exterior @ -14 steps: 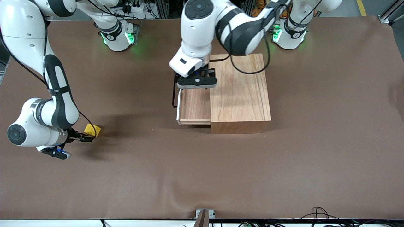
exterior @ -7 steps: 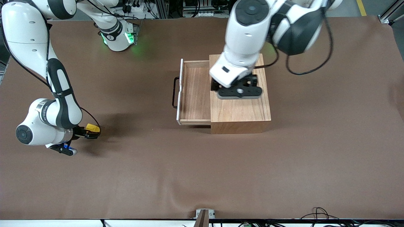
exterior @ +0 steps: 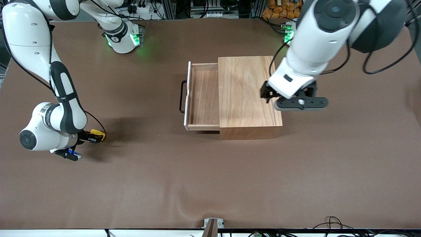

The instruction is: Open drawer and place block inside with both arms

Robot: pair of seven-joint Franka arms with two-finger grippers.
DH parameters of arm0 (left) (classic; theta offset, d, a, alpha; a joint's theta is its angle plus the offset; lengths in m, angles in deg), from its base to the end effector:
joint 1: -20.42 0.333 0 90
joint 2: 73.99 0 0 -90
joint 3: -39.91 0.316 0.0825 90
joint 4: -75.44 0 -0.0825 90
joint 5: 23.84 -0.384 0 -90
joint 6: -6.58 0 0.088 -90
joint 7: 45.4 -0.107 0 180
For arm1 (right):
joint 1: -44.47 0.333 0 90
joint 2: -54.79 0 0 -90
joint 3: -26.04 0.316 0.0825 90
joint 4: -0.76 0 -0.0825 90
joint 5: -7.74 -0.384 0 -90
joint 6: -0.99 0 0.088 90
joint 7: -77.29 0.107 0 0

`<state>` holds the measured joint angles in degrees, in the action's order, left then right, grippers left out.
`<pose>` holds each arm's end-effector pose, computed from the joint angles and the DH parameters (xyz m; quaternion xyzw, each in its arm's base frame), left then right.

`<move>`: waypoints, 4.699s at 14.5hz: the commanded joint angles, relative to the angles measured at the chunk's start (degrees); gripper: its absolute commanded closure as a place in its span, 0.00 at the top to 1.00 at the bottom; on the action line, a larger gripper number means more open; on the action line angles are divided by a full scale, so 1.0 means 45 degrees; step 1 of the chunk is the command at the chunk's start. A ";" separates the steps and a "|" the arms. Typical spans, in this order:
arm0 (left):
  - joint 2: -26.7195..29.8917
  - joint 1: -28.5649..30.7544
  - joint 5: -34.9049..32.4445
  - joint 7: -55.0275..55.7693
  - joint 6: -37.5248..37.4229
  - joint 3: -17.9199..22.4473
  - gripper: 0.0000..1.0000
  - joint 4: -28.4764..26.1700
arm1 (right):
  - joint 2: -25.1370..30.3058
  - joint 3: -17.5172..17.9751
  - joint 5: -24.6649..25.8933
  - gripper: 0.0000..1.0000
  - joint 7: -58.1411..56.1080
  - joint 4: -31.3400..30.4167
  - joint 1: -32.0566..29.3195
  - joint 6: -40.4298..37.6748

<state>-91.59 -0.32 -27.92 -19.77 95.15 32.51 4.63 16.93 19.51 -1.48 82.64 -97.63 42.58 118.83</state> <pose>0.5776 -0.2841 0.5970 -0.9997 0.0179 -0.0095 0.0132 0.6299 -0.0798 0.1844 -0.9742 0.1600 0.1557 0.0321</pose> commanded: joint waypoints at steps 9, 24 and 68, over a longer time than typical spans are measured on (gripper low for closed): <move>0.1039 0.3785 0.0378 -0.4014 -0.0950 -0.0192 1.00 -0.0455 | 0.2628 0.0004 -0.0002 0.17 -0.5462 0.0494 -0.0011 -0.2978; 0.5437 0.5116 0.1492 -0.4211 0.0884 -0.0153 1.00 -0.5907 | 0.4175 0.0083 -0.0937 0.17 0.0328 0.2489 0.7701 -0.5488; 0.4029 0.5605 0.0593 -0.6164 0.0786 -0.0016 1.00 -0.4401 | 0.7531 0.0056 0.1457 1.00 -0.1013 0.1394 0.2321 -0.6245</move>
<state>-73.04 24.70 -24.93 -47.15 99.00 32.79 -16.17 46.63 15.14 0.91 77.95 -89.17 56.62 91.28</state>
